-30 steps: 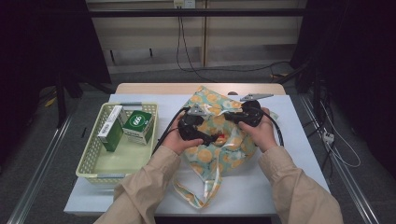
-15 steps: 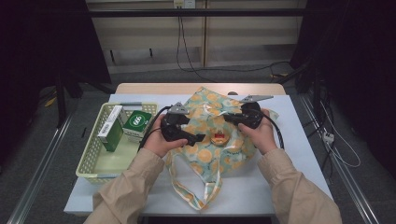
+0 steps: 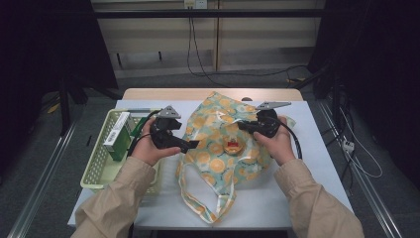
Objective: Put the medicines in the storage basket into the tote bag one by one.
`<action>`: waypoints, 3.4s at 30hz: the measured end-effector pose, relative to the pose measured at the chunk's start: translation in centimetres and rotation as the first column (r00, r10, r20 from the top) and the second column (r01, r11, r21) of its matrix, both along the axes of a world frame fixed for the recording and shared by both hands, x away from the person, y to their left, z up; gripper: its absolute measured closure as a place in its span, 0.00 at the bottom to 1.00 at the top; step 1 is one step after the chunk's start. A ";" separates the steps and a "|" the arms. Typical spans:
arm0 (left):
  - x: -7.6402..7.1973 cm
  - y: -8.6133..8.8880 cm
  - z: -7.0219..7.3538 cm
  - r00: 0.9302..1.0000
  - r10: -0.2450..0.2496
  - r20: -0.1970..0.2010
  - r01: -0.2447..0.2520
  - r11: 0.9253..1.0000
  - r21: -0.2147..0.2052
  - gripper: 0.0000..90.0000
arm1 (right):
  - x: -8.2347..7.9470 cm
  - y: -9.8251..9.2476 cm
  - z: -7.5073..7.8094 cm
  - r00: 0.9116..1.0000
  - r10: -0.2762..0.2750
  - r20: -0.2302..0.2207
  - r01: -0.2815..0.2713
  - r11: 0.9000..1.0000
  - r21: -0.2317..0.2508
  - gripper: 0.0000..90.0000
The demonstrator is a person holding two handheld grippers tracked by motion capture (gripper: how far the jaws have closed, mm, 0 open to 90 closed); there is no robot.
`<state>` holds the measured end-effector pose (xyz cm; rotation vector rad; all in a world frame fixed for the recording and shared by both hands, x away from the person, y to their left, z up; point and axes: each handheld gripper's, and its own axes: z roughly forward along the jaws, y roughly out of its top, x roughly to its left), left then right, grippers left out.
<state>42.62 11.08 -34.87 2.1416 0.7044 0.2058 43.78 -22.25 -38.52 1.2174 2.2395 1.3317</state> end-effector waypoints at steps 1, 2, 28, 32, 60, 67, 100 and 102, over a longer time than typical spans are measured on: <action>0.0 0.3 0.1 1.000 -0.001 0.000 0.001 1.000 0.005 0.06 | 0.0 0.0 0.0 1.000 -0.001 0.000 0.001 1.000 0.001 0.98; 0.0 0.6 0.2 1.000 0.003 0.004 -0.003 1.000 0.003 0.06 | -0.1 0.0 0.0 1.000 -0.001 -0.002 0.001 1.000 0.000 0.98; 3.0 9.3 -1.7 0.973 0.231 0.004 -0.231 0.971 0.055 0.09 | -0.3 -0.2 -0.2 1.000 0.004 -0.009 -0.004 1.000 0.007 0.98; 3.5 10.2 -1.9 0.963 0.270 0.015 -0.271 0.961 0.054 0.10 | -0.3 -0.2 -0.2 1.000 0.006 -0.010 -0.006 1.000 0.007 0.98; 4.8 9.9 -5.8 0.928 0.372 -0.005 -0.364 0.909 0.202 0.06 | -0.3 -0.2 -0.2 1.000 0.004 -0.011 -0.004 1.000 -0.002 0.98; 4.6 9.9 -5.5 0.921 0.389 -0.015 -0.380 0.906 0.186 0.15 | -0.3 -0.1 -0.2 1.000 0.005 -0.011 -0.005 1.000 -0.002 0.98; 1.3 10.7 3.4 0.956 0.294 0.023 -0.295 0.952 0.076 0.19 | -0.3 -0.2 -0.1 1.000 -0.007 -0.014 0.007 1.000 -0.001 0.98; 0.9 10.1 4.1 0.962 0.272 0.026 -0.273 0.961 0.051 0.19 | -0.2 -0.2 -0.2 1.000 -0.007 -0.018 0.007 1.000 0.000 0.98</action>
